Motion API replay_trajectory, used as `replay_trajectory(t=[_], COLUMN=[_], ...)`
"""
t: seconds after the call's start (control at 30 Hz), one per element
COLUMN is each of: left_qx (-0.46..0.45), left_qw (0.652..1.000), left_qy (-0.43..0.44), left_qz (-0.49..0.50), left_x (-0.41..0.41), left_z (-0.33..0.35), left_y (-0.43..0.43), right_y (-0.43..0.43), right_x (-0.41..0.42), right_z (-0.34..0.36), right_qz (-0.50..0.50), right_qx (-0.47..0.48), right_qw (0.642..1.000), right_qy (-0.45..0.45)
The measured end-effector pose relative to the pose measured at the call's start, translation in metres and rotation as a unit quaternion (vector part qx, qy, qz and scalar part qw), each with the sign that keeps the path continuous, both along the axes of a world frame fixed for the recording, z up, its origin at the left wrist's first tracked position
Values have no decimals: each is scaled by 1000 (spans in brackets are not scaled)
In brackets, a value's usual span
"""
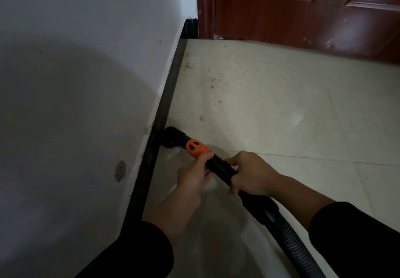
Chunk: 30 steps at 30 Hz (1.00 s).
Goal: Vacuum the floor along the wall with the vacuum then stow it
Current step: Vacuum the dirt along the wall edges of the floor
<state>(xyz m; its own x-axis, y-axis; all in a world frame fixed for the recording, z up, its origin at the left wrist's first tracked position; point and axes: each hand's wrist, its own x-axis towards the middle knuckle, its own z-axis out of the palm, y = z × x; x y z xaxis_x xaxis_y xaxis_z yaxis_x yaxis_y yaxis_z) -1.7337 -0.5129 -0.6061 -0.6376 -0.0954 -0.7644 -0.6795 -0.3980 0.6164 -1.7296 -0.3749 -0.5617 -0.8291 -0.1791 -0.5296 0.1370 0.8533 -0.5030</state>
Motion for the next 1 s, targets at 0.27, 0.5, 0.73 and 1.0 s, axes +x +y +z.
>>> replay_trajectory(t=[0.27,0.5,0.73,1.0], left_qx=[4,5,34,54], left_qw=[999,997,995,993], left_qy=[48,69,76,76], left_qz=[-22,-42,-45,-68], left_x=[-15,-33,-36,-30], left_z=[-13,-18,-19,-15], left_y=[-5,-10,-4,7], right_y=[-1,-7,-1,11], right_x=[-10,-22,-20,-11], right_z=[-13,-9,-9,-10], right_qz=[-1,-3,-13,-28], right_qx=[-16,-14,5,15], right_qw=[999,998,996,996], right_qy=[47,66,83,83])
